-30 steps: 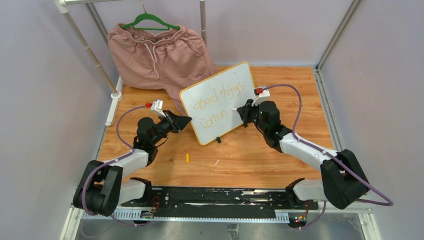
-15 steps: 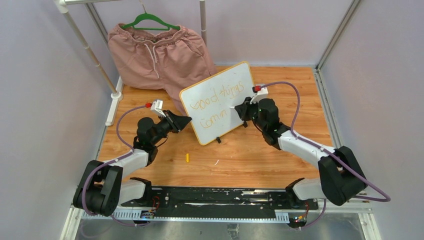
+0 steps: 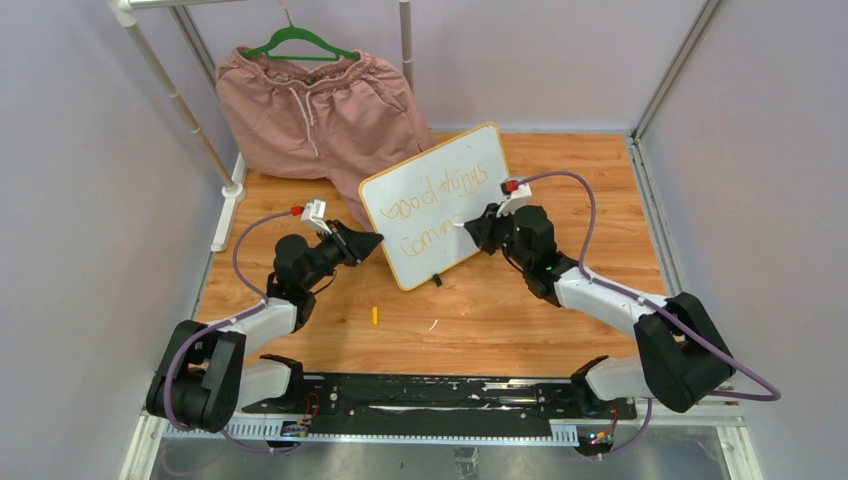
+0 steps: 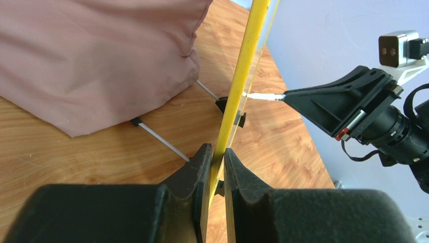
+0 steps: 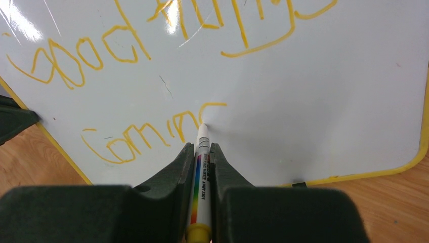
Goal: Write a sentence on the whiteboard
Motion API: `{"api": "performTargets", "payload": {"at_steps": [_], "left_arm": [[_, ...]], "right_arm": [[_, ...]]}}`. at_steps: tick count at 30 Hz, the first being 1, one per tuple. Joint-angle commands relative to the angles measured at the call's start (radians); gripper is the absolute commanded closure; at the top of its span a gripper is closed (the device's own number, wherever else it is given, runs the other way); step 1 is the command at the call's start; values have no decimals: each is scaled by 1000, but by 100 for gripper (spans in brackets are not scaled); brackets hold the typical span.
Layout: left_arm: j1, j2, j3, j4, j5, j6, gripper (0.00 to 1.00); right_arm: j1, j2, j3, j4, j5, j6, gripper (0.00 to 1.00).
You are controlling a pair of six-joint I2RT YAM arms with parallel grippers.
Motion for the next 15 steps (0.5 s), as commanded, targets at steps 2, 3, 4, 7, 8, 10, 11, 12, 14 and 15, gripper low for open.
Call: {"api": "performTargets", "payload": {"at_steps": [2,3,4,7,8,10,11,12,14,15], "left_arm": [[-17,-3,5,21,31,7,82],[-17,-5,5,21,31,8,82],[-17,-4,5,21,31,8,82],[-17,-6,4,21,31,8,82],[-17,-6,4,21,31,8,82],[-17,-8,4,21,31,8,82],[-17,-8,3,21,31,7,82],[-17,-8,3,21,31,8,82],[-17,-8,4,21,31,8,82],[-17,-8,3,21,31,8,82]], "right_arm": [[10,-22,-44,-18,33,3,100],[9,-27,-46,-20,40,1,100],[7,-30,-49,-23,45,1,100],[-6,-35,-45,-35,52,-1,100],[-11,-36,-43,-36,54,-2,100],[-21,-37,-36,-39,53,-3,100],[-24,-37,-31,-42,53,-4,100],[-28,-37,-24,-45,53,-6,100],[-35,-36,-7,-50,53,-10,100],[-39,-35,1,-52,52,-12,100]]}}
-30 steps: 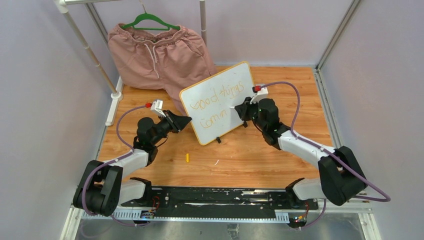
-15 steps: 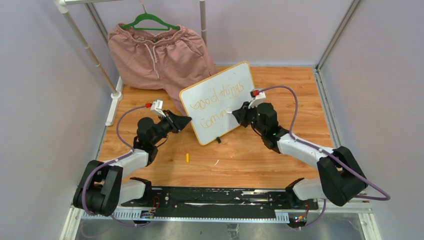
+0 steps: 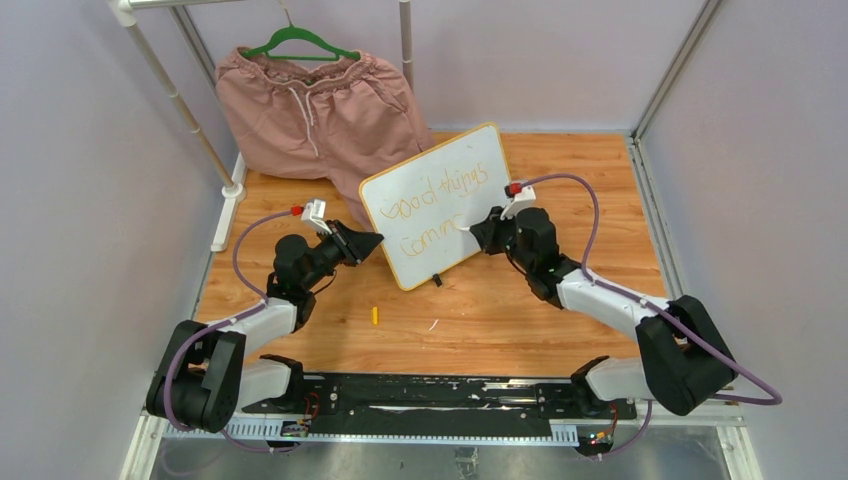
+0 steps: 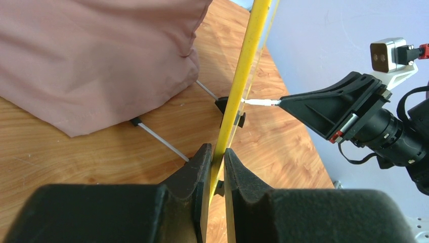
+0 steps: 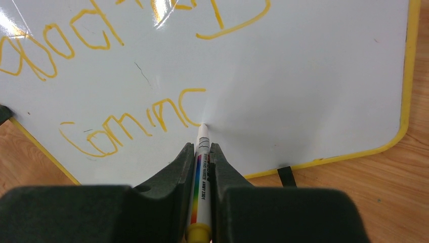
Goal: Write a sentence on the whiteboard
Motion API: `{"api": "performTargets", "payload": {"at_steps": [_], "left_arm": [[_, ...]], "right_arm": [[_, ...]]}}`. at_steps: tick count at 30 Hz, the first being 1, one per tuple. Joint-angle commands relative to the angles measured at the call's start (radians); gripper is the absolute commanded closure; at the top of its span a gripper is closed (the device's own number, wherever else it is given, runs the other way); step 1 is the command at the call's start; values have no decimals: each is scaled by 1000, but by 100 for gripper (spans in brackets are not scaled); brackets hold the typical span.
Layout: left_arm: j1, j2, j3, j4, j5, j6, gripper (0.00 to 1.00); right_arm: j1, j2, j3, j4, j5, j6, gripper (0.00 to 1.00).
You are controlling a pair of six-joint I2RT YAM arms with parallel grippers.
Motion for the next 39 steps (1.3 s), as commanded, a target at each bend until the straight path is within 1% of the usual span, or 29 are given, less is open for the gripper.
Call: {"api": "performTargets", "payload": {"at_steps": [1,10,20,39], "left_arm": [[-17,-8,3,20,30,8,82],[-17,-9,2,20,30,8,82],[-18,-9,2,20,30,8,82],[-18,-13,2,20,29,6,82]], "right_arm": [[-26,-11,42,-20,28,-14,100],[-35,11,92,-24,18,-23,100],[-38,21,109,-22,17,-26,100],[-33,5,-4,-19,-5,4,100]]}}
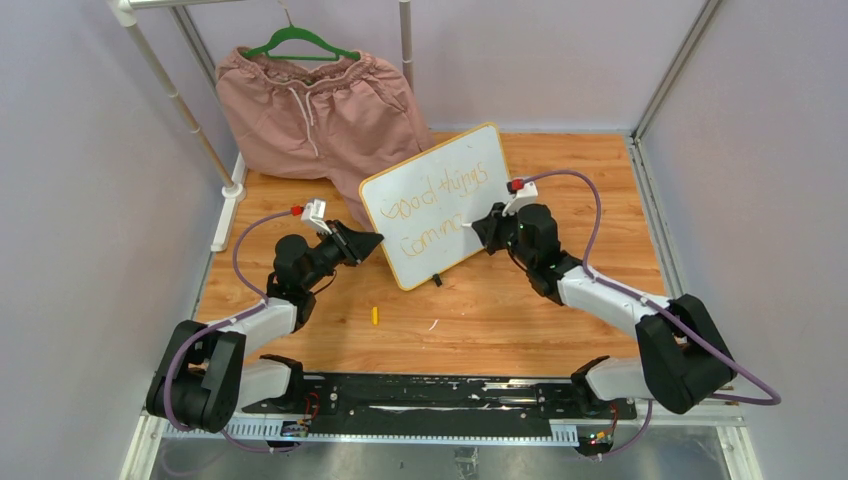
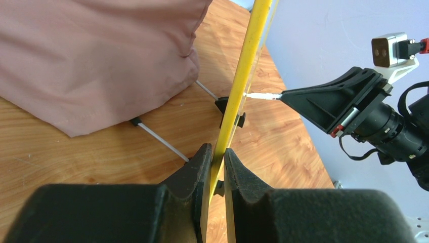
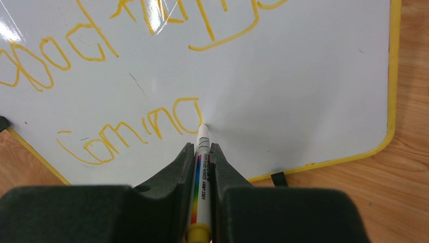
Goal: Write a sentence on the whiteboard
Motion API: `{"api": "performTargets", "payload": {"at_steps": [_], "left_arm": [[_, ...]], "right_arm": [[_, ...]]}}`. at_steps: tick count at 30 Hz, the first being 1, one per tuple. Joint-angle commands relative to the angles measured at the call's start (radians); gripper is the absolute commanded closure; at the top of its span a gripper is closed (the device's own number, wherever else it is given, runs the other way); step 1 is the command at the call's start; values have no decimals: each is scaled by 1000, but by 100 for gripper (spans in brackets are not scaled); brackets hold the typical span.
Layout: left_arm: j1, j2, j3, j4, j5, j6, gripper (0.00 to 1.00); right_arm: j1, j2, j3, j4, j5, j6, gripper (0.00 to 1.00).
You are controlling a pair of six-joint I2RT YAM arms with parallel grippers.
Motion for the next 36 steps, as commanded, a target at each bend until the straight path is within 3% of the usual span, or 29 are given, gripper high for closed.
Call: {"api": "performTargets", "payload": {"at_steps": [1,24,36], "left_arm": [[-18,-13,2,20,28,6,82],[-27,-21,-1,20,26,8,82],[-27,-26,0,11,21,13,82]], "right_arm": [[-7,-5,-35,-5,-3,9,100],[167,49,-26,20,22,57,100],[149,-130,12,-67,95,-14,100]]}}
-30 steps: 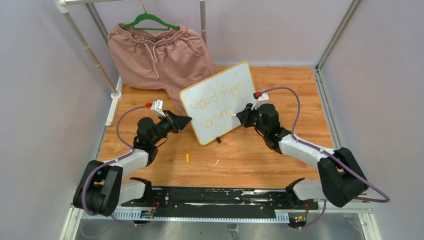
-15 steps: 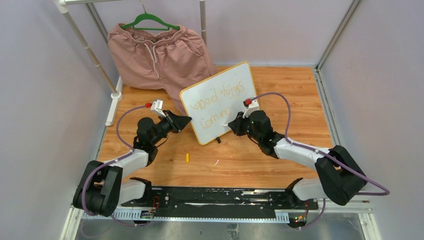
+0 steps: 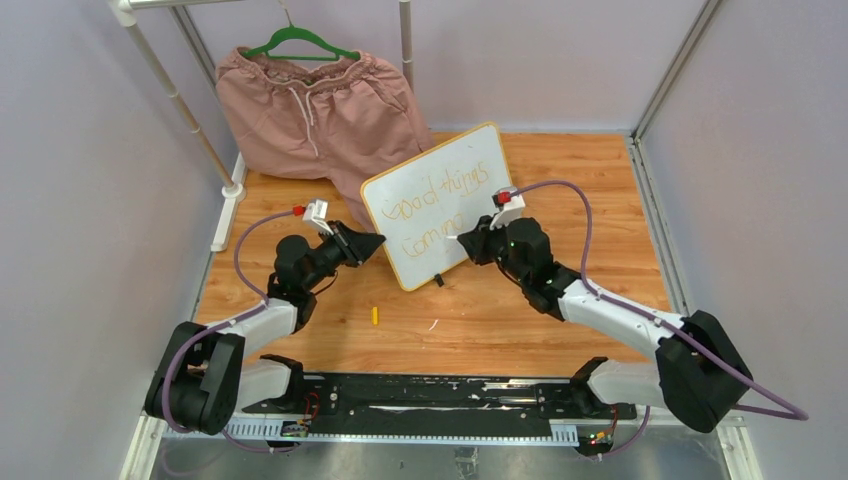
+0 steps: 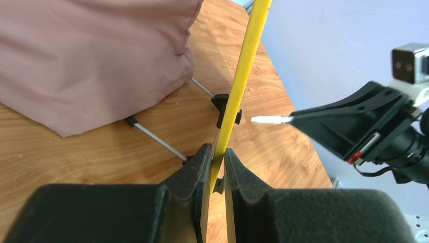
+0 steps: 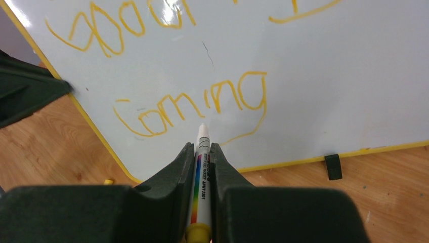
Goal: Write a sentence on the whiteboard
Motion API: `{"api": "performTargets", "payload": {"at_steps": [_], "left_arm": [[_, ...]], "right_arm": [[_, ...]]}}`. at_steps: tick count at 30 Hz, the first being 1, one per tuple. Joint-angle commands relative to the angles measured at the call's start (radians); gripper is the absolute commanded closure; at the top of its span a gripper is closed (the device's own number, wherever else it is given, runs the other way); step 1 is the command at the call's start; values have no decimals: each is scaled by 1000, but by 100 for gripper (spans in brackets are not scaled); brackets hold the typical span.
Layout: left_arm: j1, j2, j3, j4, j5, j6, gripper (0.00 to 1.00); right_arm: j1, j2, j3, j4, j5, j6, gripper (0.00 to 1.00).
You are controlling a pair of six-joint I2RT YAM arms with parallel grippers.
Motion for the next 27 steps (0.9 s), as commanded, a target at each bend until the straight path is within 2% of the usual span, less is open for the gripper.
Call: {"api": "performTargets", "payload": {"at_steps": [1,27], "left_arm": [[-17,-16,0,12,23,12,82],[-17,-11,6,6,26,20,81]], "right_arm": [[-12,-46,61,-16,36,-45,100],[-36,100,188,73,8,-67,100]]}}
